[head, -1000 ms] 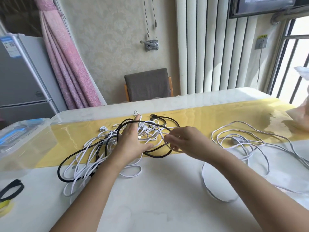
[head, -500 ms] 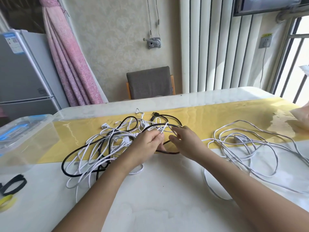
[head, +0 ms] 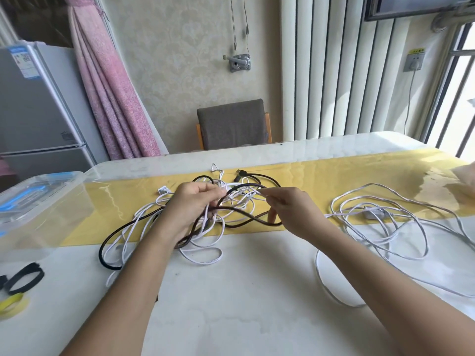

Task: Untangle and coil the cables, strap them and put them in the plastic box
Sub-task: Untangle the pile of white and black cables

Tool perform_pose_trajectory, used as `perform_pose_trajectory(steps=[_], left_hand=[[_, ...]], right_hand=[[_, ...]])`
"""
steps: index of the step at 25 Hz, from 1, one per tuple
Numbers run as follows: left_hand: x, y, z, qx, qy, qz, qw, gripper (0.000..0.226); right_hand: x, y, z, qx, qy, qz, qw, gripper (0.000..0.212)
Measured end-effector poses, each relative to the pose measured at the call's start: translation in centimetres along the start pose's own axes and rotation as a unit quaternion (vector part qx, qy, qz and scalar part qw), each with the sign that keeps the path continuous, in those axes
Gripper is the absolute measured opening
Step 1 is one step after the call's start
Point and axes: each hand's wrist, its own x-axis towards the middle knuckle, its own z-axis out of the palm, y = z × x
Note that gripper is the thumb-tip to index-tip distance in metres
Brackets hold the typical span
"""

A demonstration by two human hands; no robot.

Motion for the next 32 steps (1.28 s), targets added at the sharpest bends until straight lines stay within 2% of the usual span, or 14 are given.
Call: perform_pose_trajectory(steps=[2,5,6,7,9,10,12,14,17,20,22,25,28,32], left_hand=[[0.3,-0.2,-1.2,0.08,0.027,0.022,0.996,0.019],[0.4,-0.9,-0.5,0.171,0.012,0.035,0.985,0.028],[0.4,-1.1,0.1,0.149,-0.003,0.031,0.988,0.025],[0.3,-1.1,0.8,0.079,-0.023,0.012,0.996,0.022],[-0.5,-0.5,2.0,-0.097,-0.091,-0.035,0.99,0.019],[-0.7,-0.3,2.3,-0.144,-0.126,-0.039,0.981,0.02],[-1.2,-0.2,2.8,-0.148,-0.185,-0.03,0.971,0.022],[-1.4,-0.6,3.1,-0.074,-0.215,-0.019,0.974,0.019],[-1.2,-1.1,3.2,0.068,-0.18,-0.03,0.981,0.002],[-0.7,-1.4,3.0,0.051,-0.135,-0.073,0.987,0.019],[-0.6,-1.5,2.8,0.04,-0.125,-0.075,0.989,0.023],[-0.7,-1.7,2.6,0.15,-0.125,0.024,0.98,0.031],[-1.0,-1.7,2.9,0.228,-0.149,0.114,0.956,0.039],[-1.3,-1.4,3.3,0.354,-0.071,0.164,0.918,0.044]], right_hand=[[0.2,0.2,-0.5,-0.012,0.026,0.014,0.999,0.026],[0.2,0.2,-0.8,0.147,0.007,0.076,0.986,0.025],[0.1,0.1,-0.8,0.2,-0.013,0.092,0.975,0.023],[0.0,-0.1,-0.8,0.221,-0.028,0.088,0.971,0.021],[-0.3,-0.6,-0.9,0.189,-0.047,0.049,0.98,0.015],[-0.6,-0.7,-0.9,0.164,-0.057,0.026,0.984,0.017],[-1.0,-0.9,-0.6,0.111,-0.07,-0.021,0.991,0.022],[-1.1,-0.7,-0.4,0.012,-0.061,-0.066,0.996,0.021],[-1.2,-1.2,-0.3,-0.088,-0.023,-0.103,0.991,0.02],[-1.4,-1.9,-0.7,-0.047,-0.052,-0.104,0.992,0.024],[-1.7,-2.2,-0.9,-0.078,-0.103,-0.098,0.987,0.026],[-1.5,-1.4,-0.8,-0.13,-0.11,-0.071,0.983,0.024],[-1.0,-0.4,-0.3,-0.153,-0.048,-0.031,0.987,0.021],[-0.7,-0.5,-0.3,-0.126,0.052,-0.012,0.991,0.022]])
